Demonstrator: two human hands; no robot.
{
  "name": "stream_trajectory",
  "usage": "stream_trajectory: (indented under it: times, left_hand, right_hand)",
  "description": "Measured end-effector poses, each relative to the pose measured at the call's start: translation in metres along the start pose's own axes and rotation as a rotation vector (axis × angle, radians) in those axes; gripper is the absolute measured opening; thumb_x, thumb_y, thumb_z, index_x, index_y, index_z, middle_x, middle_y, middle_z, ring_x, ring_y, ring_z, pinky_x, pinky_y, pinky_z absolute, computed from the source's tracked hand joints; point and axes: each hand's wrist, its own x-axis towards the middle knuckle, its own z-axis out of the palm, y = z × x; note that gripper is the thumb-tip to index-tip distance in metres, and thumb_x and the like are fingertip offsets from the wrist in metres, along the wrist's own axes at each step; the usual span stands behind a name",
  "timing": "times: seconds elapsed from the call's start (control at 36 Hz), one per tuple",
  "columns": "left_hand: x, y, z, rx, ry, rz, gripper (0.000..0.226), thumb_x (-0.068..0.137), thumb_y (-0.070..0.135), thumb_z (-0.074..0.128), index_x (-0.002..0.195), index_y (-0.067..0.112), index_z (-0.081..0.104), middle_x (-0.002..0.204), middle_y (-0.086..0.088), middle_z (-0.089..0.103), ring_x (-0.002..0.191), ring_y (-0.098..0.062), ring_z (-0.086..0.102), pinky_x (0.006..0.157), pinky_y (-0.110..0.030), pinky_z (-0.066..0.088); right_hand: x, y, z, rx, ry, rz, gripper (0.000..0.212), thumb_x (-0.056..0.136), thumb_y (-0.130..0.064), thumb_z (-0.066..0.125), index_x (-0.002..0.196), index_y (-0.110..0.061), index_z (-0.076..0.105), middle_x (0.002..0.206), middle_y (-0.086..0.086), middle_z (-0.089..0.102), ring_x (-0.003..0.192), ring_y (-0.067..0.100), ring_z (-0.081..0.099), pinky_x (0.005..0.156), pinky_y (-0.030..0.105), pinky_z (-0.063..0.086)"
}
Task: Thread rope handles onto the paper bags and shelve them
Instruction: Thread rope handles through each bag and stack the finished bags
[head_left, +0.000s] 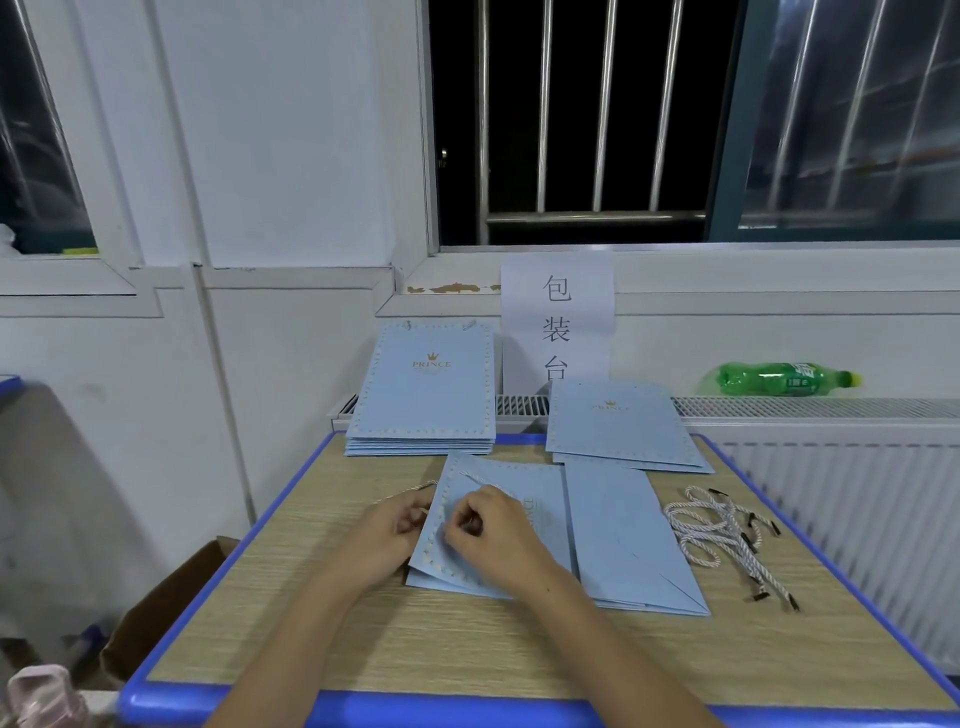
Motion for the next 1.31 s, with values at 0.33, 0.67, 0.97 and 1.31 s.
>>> stream_trajectory:
  times: [0.33, 0.67, 0.97, 1.31]
  left_hand:
    - [0.006, 0.0, 0.004, -0.232, 0.161, -0.13, 0.02, 0.088, -0.003, 0.057, 0.092, 0.008, 0.073, 0.09, -0.008, 0.074, 0.086, -0.018, 0.07, 0.07, -0.02, 0.055]
    - [0.001, 0.004, 0.007, -0.238, 0.14, -0.122, 0.036, 0.075, 0.011, 0.065, 0.111, 0.015, 0.063, 0.084, -0.002, 0.073, 0.078, -0.012, 0.068, 0.062, -0.015, 0.048]
    - [0.004, -0.011, 0.019, 0.327, 0.101, 0.119, 0.05, 0.058, 0.058, 0.044, 0.099, 0.036, 0.061, 0.094, 0.014, 0.056, 0.091, 0.002, 0.053, 0.074, -0.013, 0.037]
    - [0.005, -0.007, 0.024, 0.431, 0.083, 0.054, 0.014, 0.075, 0.041, 0.056, 0.073, 0.027, 0.057, 0.089, 0.004, 0.043, 0.088, 0.0, 0.044, 0.077, -0.025, 0.041]
  right_hand:
    - [-0.001, -0.001, 0.0, -0.009, -0.019, -0.021, 0.015, 0.097, -0.024, 0.045, 0.085, -0.016, 0.049, 0.097, -0.004, 0.043, 0.077, 0.001, 0.042, 0.069, 0.015, 0.035]
    - [-0.001, -0.001, 0.001, -0.042, -0.027, -0.012, 0.016, 0.101, -0.025, 0.038, 0.089, -0.019, 0.046, 0.099, -0.005, 0.042, 0.082, 0.002, 0.041, 0.077, 0.018, 0.032]
    - [-0.005, -0.006, 0.001, 0.041, 0.026, -0.04, 0.016, 0.101, -0.027, 0.041, 0.09, -0.017, 0.047, 0.088, -0.003, 0.056, 0.08, 0.01, 0.052, 0.072, 0.025, 0.042]
    - [-0.008, -0.014, -0.001, 0.239, 0.175, -0.11, 0.006, 0.095, -0.018, 0.053, 0.097, -0.022, 0.056, 0.065, -0.011, 0.054, 0.064, -0.002, 0.055, 0.061, 0.01, 0.039]
